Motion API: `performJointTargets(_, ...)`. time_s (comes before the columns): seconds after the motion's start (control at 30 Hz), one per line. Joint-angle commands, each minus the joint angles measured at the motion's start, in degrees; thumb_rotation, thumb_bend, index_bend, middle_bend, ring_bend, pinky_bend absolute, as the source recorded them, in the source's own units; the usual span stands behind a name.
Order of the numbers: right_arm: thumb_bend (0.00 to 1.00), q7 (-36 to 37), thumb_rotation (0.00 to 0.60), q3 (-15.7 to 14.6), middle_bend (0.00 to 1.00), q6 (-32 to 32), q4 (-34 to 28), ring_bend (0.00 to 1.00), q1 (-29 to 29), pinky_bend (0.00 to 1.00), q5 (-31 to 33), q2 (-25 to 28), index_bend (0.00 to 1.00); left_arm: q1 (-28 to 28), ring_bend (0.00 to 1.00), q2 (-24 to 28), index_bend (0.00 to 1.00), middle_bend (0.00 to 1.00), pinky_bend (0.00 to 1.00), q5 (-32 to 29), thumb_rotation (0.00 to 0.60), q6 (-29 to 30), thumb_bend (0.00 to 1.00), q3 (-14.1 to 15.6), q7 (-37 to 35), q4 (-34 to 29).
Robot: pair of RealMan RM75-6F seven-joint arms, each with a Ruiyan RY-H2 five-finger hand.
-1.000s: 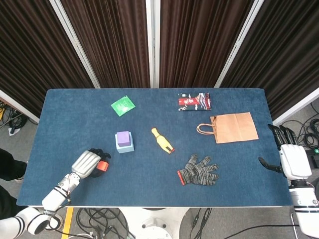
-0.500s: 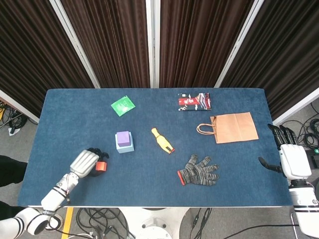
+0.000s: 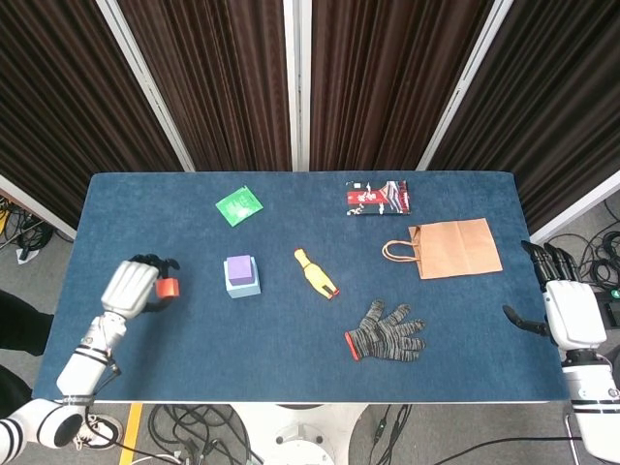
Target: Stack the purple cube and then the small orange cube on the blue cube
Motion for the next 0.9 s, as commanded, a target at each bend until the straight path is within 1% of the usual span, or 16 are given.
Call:
performJointTargets(0.03, 0.12, 0.0, 0.6, 0.0, 0.1, 0.2, -0.1, 0.0, -0.1, 0.0, -0.2, 0.0, 0.0, -1.5, 0.36, 3.5, 0.41, 0.61, 0.37, -4.4, 0.6, -1.1, 0.31, -3.7, 4.1, -5.3)
performJointTargets(0.2, 0.12, 0.4, 0.6, -0.2, 0.1, 0.3, -0.1, 0.0, -0.2, 0.0, -0.5, 0.1, 0.0, -5.2, 0.36, 6.4, 0.41, 0.61, 0.37, -9.6, 0.6, -4.9, 0.31, -7.4, 8.4, -10.3)
performJointTargets(0.33, 0.12, 0.7, 0.6, -0.2, 0.1, 0.3, 0.0, 0.0, -0.2, 0.0, -0.7, 0.2, 0.0, -8.5, 0.36, 7.6, 0.41, 0.61, 0.37, -13.0, 0.6, -8.2, 0.31, -9.5, 11.0, -12.4)
performJointTargets(0.43, 0.12, 0.9, 0.6, -0.2, 0.1, 0.2, 0.1, 0.0, -0.2, 0.0, -0.6, 0.3, 0.0, -10.9, 0.36, 7.8, 0.41, 0.61, 0.37, -17.1, 0.6, -10.5, 0.31, -10.9, 12.3, -14.5)
performJointTargets(0.5, 0.12, 0.9, 0.6, -0.1, 0.1, 0.2, 0.1, 0.0, -0.2, 0.0, -0.6, 0.3, 0.0, -12.5, 0.36, 7.5, 0.41, 0.61, 0.37, -19.4, 0.6, -11.2, 0.31, -11.2, 14.1, -15.3)
performJointTargets(0.63, 0.12, 0.7, 0.6, -0.2, 0.1, 0.2, 0.0, 0.0, -0.1, 0.0, -0.7, 0.3, 0.0, -14.9, 0.36, 5.9, 0.41, 0.61, 0.37, -23.2, 0.6, -11.4, 0.31, -10.9, 17.8, -16.6)
performJointTargets(0.8, 0.12, 0.7, 0.6, -0.2, 0.1, 0.3, -0.1, 0.0, -0.2, 0.0, -0.7, 0.3, 0.0, -17.8, 0.36, 3.2, 0.41, 0.61, 0.37, -28.5, 0.6, -9.9, 0.31, -10.3, 22.6, -17.9)
performJointTargets(0.9, 0.12, 0.6, 0.6, -0.2, 0.1, 0.3, -0.1, 0.0, -0.2, 0.0, -0.7, 0.3, 0.0, -19.2, 0.36, 1.9, 0.41, 0.61, 0.37, -30.7, 0.6, -9.2, 0.31, -10.1, 24.3, -18.4)
